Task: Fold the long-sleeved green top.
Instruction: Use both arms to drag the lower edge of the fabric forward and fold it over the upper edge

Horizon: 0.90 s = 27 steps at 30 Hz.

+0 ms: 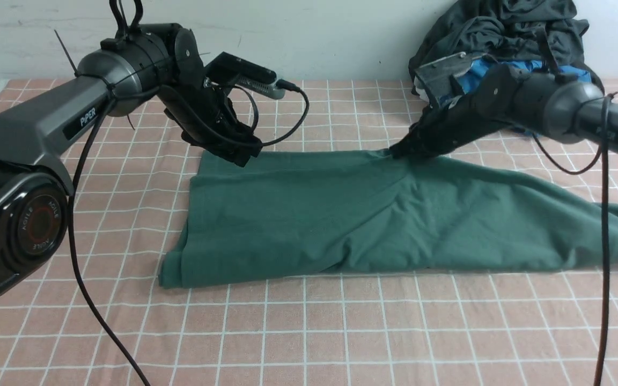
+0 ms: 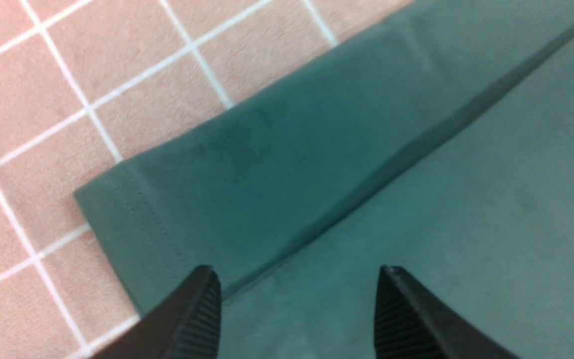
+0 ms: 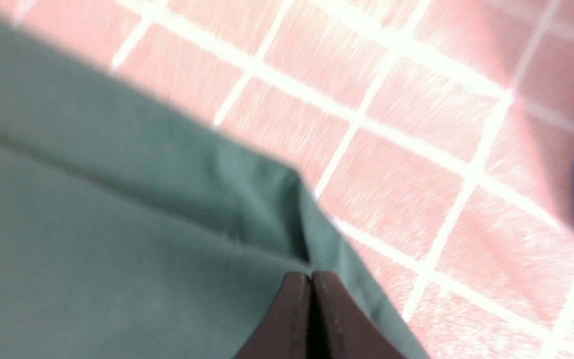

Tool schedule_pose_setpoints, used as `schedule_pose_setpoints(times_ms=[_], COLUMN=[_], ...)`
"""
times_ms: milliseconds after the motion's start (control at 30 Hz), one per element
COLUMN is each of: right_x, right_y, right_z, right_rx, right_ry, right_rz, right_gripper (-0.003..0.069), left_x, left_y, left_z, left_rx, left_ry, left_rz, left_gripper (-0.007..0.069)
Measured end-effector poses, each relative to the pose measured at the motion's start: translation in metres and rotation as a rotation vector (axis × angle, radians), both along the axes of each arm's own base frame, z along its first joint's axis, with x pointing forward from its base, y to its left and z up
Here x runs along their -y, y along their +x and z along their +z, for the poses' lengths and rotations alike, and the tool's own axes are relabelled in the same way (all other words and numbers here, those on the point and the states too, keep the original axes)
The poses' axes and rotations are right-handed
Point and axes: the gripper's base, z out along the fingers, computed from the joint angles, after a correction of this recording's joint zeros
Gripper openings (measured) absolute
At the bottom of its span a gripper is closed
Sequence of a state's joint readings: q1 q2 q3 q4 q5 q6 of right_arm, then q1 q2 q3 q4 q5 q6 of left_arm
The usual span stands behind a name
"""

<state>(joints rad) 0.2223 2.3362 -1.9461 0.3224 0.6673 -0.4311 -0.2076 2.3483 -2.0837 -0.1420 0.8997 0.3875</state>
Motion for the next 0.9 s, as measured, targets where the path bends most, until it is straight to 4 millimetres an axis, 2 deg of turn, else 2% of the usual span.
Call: schedule_pose_setpoints(times_ms=[100, 233, 367, 400, 467, 567, 633, 800, 900], right_x=[-0.002, -0.002, -0.001, -0.001, -0.001, -0.001, -0.001, -0.001, -0.001], right_y=[-0.004, -0.011, -0.015, -0.016, -0.016, -0.016, -0.017, -0.017, -0.017], right_z=[0.019, 0.026, 0.024, 0.023, 0.023, 0.023, 0.023, 0.022, 0.022], right_rx=[-0.034, -0.097, -0.145, -0.154, -0.156, -0.161, -0.163, -0.172, -0.171], right_ry=[-0.033, -0.072, -0.095, -0.099, -0.100, -0.101, -0.101, -0.103, -0.104], right_rz=[0.033, 0.070, 0.085, 0.088, 0.089, 0.090, 0.091, 0.093, 0.093], right_gripper=[-0.0002, 0.0000, 0.0000, 0.0000, 0.0000, 0.0000, 0.0000, 0.0001, 0.0002], left_x=[-0.006, -0.010, -0.011, -0.011, -0.011, -0.011, -0.011, -0.011, -0.014], left_y=[0.004, 0.005, 0.006, 0.006, 0.006, 0.007, 0.007, 0.011, 0.012], left_z=[-0.014, -0.024, -0.031, -0.033, -0.035, -0.034, -0.033, -0.015, -0.013], left_rx=[-0.018, -0.034, -0.046, -0.048, -0.051, -0.050, -0.050, -0.032, -0.030], left_ry=[0.026, 0.044, 0.054, 0.057, 0.058, 0.057, 0.057, 0.040, 0.037], left_rz=[0.004, 0.007, 0.006, 0.005, 0.002, 0.002, 0.001, 0.023, 0.032], left_gripper=[0.0428, 0.0404, 0.0293, 0.0192, 0.0088, 0.0014, 0.0005, -0.0001, 0.0047])
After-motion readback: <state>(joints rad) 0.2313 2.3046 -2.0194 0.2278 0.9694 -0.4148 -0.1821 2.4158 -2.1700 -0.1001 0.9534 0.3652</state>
